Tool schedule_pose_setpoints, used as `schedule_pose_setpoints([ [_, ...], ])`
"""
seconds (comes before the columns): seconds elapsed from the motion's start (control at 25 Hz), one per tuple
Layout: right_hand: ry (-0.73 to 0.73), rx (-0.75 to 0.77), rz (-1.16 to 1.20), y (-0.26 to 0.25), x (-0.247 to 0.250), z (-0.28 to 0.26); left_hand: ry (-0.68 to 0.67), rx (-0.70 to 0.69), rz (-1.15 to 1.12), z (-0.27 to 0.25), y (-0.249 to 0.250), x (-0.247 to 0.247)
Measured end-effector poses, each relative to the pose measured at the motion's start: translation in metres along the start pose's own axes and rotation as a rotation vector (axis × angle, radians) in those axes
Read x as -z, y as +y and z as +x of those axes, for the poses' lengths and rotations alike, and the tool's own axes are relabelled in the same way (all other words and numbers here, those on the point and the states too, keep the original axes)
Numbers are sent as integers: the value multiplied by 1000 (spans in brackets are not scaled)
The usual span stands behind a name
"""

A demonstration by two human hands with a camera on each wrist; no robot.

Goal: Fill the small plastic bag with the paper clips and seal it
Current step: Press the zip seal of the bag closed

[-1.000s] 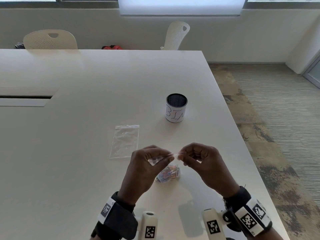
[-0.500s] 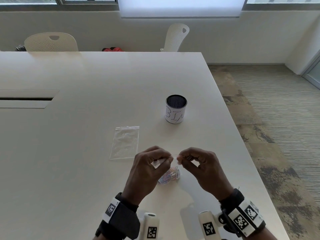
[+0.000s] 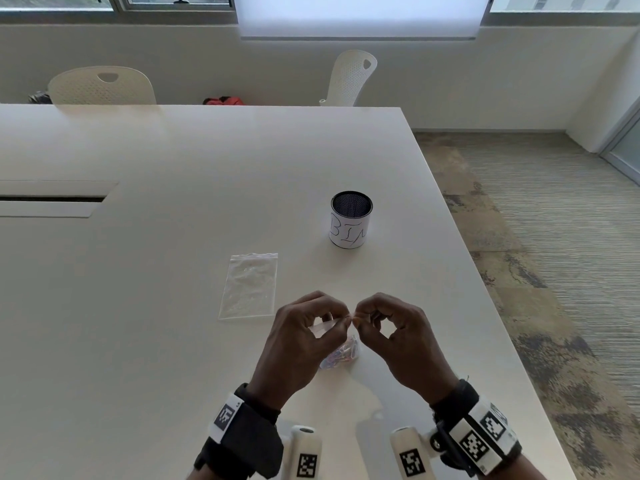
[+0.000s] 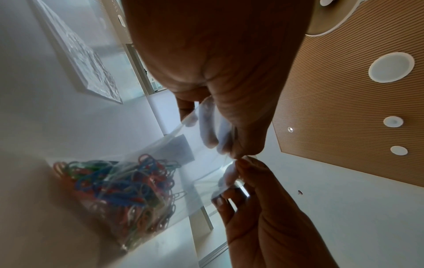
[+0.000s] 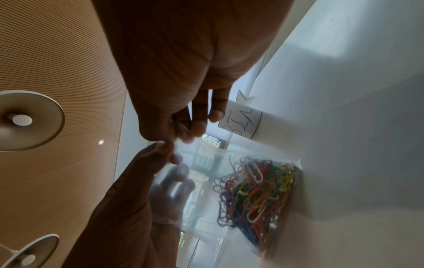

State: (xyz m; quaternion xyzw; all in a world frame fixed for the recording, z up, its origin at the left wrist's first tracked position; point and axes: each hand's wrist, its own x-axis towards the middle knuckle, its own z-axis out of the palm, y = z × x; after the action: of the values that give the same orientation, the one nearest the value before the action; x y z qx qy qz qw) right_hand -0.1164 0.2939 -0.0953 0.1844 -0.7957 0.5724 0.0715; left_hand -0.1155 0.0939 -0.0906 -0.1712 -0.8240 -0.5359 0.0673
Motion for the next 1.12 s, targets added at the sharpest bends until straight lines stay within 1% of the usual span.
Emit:
schedule_pose_setpoints([
  [0.12, 46, -14, 3, 2, -1, -1, 47, 18, 9, -2, 1, 1],
  [0.2, 80, -64, 57, 4, 3, -2, 99, 32, 5, -5, -1, 8],
  [0.28, 82, -101, 75, 5, 8, -1, 120, 29, 10, -7, -5, 16],
  [0.36, 66, -96, 51, 6, 10, -1, 125, 19, 24, -8, -9, 20],
  [0.44, 65, -79, 26, 4, 7, -1, 133, -20, 77, -8, -11, 20],
  [0.52, 75, -40, -62, 4, 4, 0, 150, -60, 134, -8, -11, 16],
  [0.6, 92, -20, -145, 4, 1, 2, 194, -46, 120, -9, -10, 13],
  [0.72, 120, -49, -111, 4, 2, 4, 210, 11, 40, -13, -8, 18],
  [0.88, 57, -58, -45, 0, 7, 5, 206, 9, 104, -12, -11, 27],
  [1.0, -15, -47, -54, -3, 4, 10, 183, -30, 120, -10, -11, 26],
  [1.12, -28, -31, -63, 0, 1, 15, 164, -46, 100, -10, -8, 23],
])
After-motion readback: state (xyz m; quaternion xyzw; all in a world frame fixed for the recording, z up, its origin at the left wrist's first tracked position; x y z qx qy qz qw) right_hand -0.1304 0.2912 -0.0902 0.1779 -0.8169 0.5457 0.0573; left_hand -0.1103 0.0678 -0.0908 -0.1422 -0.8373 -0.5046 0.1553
